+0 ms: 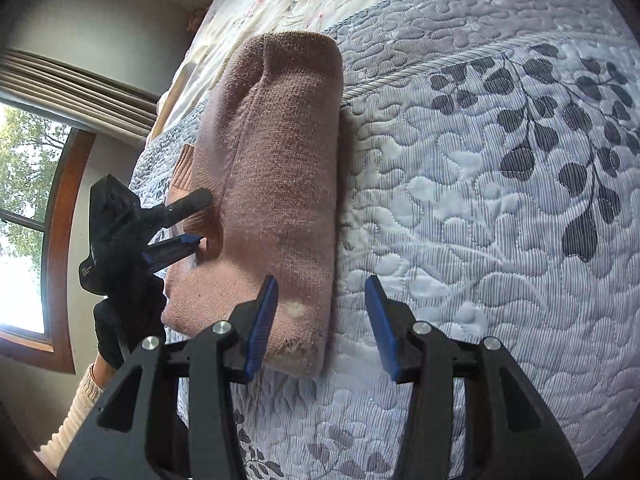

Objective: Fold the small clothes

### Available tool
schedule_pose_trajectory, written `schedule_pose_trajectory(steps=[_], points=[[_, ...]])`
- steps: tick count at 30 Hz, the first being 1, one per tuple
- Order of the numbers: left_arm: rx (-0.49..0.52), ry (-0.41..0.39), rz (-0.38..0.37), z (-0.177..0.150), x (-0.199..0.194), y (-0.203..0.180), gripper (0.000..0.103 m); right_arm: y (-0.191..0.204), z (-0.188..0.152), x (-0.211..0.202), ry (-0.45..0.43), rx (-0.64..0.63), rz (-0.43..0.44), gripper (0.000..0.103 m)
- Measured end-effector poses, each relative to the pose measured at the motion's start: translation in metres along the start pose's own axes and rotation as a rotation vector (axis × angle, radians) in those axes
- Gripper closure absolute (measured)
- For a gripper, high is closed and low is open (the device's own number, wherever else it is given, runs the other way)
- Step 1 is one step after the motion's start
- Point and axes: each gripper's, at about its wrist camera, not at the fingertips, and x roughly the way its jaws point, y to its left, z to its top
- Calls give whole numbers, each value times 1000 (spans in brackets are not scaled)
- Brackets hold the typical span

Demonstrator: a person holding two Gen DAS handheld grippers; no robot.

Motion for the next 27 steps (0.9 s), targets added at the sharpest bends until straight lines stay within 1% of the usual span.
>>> schedule_pose_trajectory(steps=[2, 4, 6, 8, 10, 11, 12, 13, 14, 15, 17, 20, 24, 27], points=[[-3, -1, -19, -1, 0, -6, 36, -2, -2, 5, 3, 11, 5, 57], [-2, 17, -50, -4, 1, -13, 38, -3, -4, 7, 3, 17, 10, 57], [9, 28, -37, -5, 5, -20, 38, -4, -5, 9, 1, 23, 15, 57], [10, 50, 8, -6, 13, -21, 38, -2, -6, 11, -2, 26, 21, 57], [-28, 72, -15, -8, 21, -16, 39, 2, -8, 10, -3, 18, 27, 57], [-39, 69, -21, -9, 23, -14, 44, 5, -8, 9, -3, 8, 24, 57], [-41, 60, -20, -10, 23, -14, 47, 6, -8, 9, -3, -1, 16, 57], [-36, 46, -22, -11, 21, -15, 54, 7, -9, 8, -4, -10, 3, 57], [-29, 34, -24, -12, 19, -17, 66, 9, -7, 8, -5, -16, -8, 57], [-24, 24, -34, -12, 16, -18, 75, 8, -6, 7, -5, -18, -14, 57], [-13, 4, -48, -11, 7, -23, 78, 6, -7, 5, -8, -7, -12, 57], [35, -44, -69, -8, -13, -39, 80, 3, -8, 0, -13, 5, -12, 57], [101, -121, -80, -3, -58, -51, 80, 7, -12, 0, -9, -8, -13, 57], [141, -174, -72, 5, -97, -42, 80, 14, -12, 3, -4, -25, -13, 57]])
